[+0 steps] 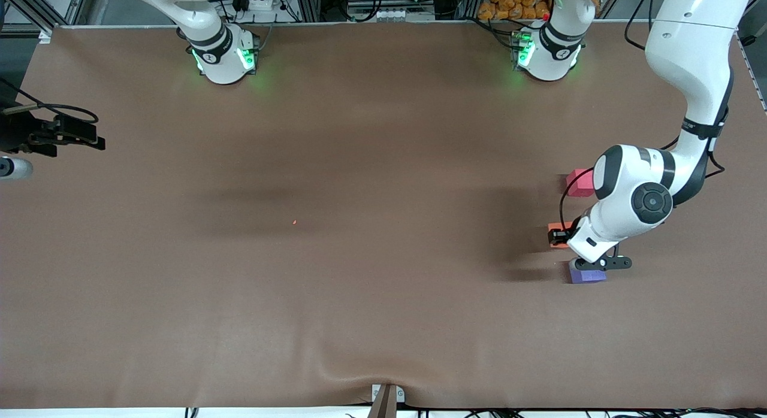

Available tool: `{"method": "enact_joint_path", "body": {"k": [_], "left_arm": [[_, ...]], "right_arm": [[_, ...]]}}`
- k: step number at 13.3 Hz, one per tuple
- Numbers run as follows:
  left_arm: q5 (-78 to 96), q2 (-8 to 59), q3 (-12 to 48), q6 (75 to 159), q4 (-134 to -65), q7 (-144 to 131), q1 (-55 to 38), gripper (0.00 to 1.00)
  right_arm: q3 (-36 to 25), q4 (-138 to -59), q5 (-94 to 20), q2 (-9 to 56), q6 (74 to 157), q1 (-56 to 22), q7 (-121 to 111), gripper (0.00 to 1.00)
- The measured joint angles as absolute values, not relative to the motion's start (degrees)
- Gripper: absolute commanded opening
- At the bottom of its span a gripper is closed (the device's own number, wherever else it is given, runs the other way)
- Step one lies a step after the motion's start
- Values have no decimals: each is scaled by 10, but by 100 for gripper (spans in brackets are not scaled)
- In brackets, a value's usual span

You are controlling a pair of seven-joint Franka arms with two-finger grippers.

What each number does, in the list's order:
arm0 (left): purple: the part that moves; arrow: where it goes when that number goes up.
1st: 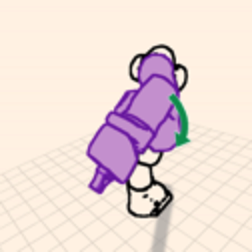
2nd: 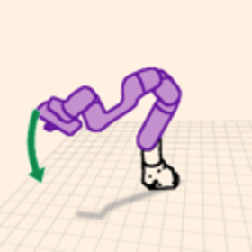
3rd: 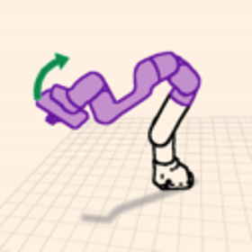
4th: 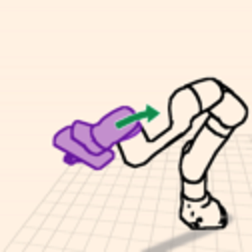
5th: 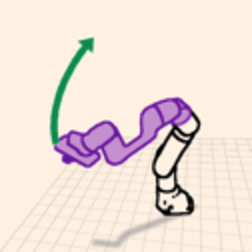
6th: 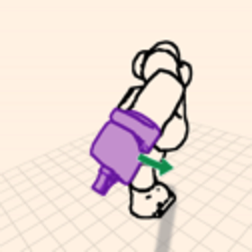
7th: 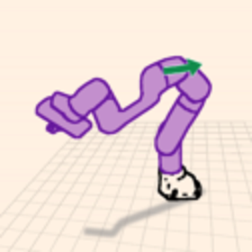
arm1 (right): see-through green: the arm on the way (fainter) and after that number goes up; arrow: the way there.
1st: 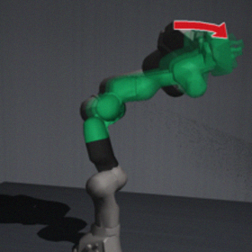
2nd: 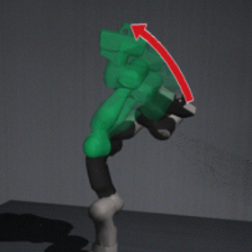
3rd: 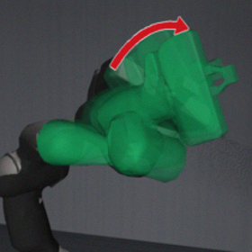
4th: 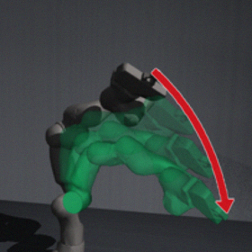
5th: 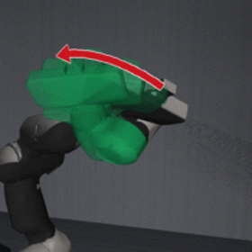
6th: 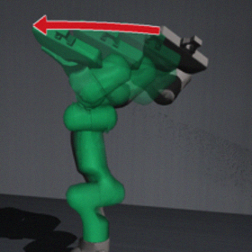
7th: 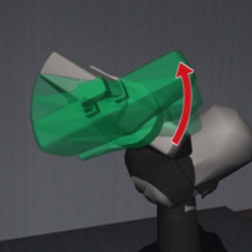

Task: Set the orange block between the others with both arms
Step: 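Carry the orange cube with the left gripper while the right gripper retracts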

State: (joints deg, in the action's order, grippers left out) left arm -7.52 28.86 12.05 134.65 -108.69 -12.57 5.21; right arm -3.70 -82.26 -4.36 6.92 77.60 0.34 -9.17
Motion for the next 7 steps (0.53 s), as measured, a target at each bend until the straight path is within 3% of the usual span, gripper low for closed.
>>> {"method": "enact_joint_path", "body": {"k": [4, 7], "left_arm": [[-75, 271, 121, 1362, -1114, -126, 72, 0], [-78, 240, 121, 1421, -1170, -108, 97, 0]], "right_arm": [[-37, -822, -43, 69, 776, 4, -91, 100], [-37, -822, -43, 69, 776, 4, -91, 100]]}}
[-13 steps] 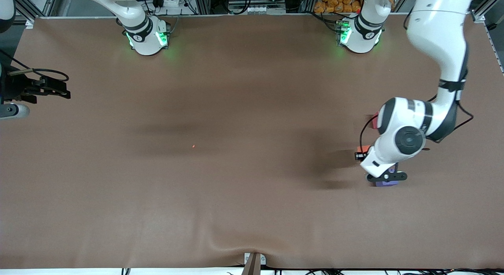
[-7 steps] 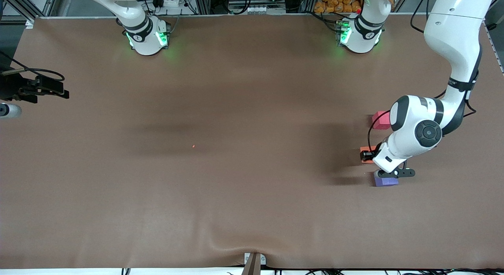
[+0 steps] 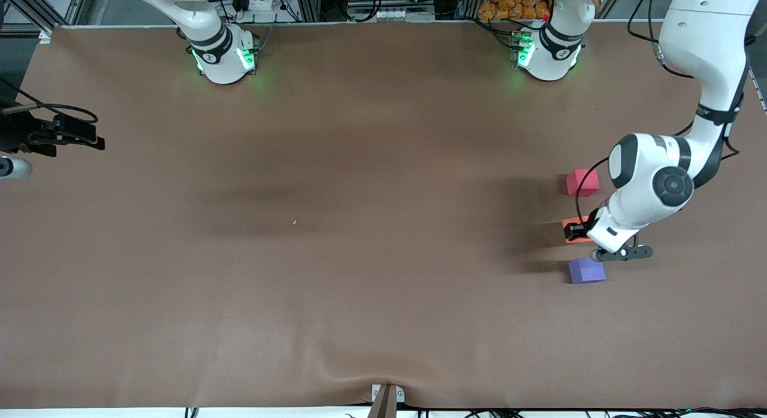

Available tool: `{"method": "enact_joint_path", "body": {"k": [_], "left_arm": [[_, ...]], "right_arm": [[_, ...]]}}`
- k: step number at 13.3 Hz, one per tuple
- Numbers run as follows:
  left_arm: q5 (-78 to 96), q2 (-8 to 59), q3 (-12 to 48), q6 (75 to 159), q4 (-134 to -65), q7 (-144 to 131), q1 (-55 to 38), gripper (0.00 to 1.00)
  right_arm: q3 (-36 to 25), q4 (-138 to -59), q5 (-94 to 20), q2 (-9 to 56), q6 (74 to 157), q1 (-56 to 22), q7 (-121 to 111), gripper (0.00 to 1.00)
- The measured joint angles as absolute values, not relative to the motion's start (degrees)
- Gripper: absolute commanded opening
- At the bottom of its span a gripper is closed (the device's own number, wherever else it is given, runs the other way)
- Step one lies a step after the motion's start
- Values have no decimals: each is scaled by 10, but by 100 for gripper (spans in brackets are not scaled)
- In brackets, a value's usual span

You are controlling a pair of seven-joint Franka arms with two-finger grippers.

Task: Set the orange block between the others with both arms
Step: 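Lower the orange cube between the pink and purple cubes, open the left gripper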

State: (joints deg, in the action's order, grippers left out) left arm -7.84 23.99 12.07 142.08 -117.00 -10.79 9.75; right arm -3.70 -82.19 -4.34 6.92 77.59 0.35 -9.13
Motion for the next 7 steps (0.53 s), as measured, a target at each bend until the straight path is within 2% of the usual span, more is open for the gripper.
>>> {"method": "enact_joint_path", "body": {"k": [7], "left_arm": [[-88, 238, 123, 1455, -1200, -79, 104, 0]], "right_arm": [[-41, -807, -43, 69, 776, 10, -91, 100]]}}
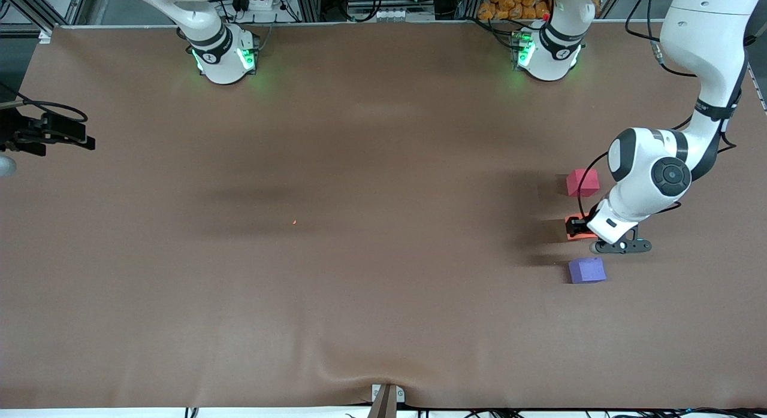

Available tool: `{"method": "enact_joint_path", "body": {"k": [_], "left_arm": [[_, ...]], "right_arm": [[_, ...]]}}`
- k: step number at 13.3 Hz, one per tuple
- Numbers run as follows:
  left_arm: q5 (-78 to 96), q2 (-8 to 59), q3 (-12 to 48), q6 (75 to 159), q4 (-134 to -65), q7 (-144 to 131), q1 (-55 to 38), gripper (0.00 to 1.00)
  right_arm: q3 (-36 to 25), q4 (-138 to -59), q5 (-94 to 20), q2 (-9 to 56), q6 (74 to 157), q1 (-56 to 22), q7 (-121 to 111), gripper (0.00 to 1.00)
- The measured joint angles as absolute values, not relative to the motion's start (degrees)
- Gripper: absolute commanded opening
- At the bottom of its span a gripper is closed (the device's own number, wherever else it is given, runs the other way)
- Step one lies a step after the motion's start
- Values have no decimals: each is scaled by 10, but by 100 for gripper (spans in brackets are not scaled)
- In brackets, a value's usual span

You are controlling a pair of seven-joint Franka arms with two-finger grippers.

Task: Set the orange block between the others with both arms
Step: 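Lower the orange cube between the pink and purple cubes, open the left gripper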

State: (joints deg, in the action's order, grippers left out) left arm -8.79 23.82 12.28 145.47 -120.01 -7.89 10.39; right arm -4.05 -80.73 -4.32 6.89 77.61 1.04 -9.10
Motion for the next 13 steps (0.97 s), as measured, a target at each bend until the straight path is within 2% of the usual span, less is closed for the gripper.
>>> {"method": "enact_joint_path", "body": {"k": [13], "left_arm": [[-135, 262, 123, 1493, -1215, -78, 126, 0]], "right_arm": [[-40, -805, -43, 69, 773, 10, -91, 100]]}}
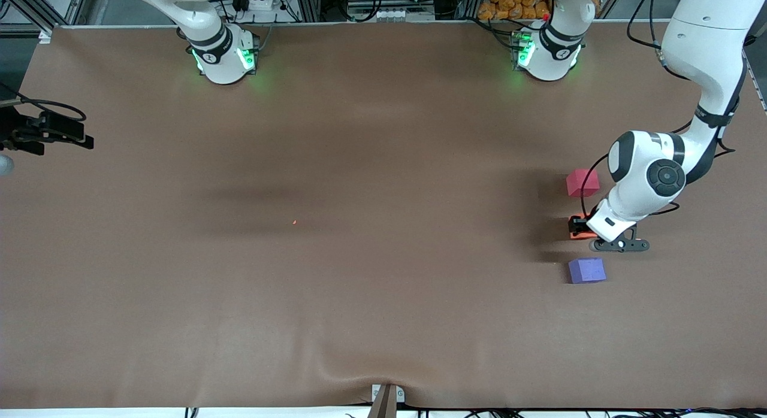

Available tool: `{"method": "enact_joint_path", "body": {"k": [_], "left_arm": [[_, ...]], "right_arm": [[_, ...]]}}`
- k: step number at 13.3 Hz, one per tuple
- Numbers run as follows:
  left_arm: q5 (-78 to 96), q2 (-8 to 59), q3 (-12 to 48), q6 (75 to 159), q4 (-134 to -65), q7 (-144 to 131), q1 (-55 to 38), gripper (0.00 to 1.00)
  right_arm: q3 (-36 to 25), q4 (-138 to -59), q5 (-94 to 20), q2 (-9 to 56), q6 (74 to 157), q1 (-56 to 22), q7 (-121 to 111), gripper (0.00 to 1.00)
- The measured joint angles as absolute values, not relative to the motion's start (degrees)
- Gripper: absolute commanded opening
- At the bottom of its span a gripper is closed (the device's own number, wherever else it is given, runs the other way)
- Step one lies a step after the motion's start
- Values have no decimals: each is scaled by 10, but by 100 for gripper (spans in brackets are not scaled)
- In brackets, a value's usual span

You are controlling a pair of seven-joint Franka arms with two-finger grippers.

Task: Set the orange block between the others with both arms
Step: 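Lower the orange cube between the pink and purple cubes, open the left gripper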

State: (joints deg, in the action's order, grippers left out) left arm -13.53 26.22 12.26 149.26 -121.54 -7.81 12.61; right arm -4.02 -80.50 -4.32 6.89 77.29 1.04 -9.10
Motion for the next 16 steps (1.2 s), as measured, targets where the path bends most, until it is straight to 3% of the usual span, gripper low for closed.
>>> {"method": "enact_joint_path", "body": {"k": [6, 7, 8, 16], "left_arm": [[-147, 265, 123, 1493, -1216, -78, 129, 1], [-150, 265, 123, 1493, -1216, -78, 130, 34], [-150, 266, 123, 1493, -1216, -78, 131, 98], [-151, 262, 124, 1494, -1214, -81, 131, 100]], "right_arm": [[-40, -805, -43, 69, 773, 10, -91, 100], [-40, -805, -43, 69, 773, 10, -91, 100], [-40, -805, -43, 69, 773, 10, -91, 100], [-40, -805, -43, 69, 773, 10, -91, 100]]}}
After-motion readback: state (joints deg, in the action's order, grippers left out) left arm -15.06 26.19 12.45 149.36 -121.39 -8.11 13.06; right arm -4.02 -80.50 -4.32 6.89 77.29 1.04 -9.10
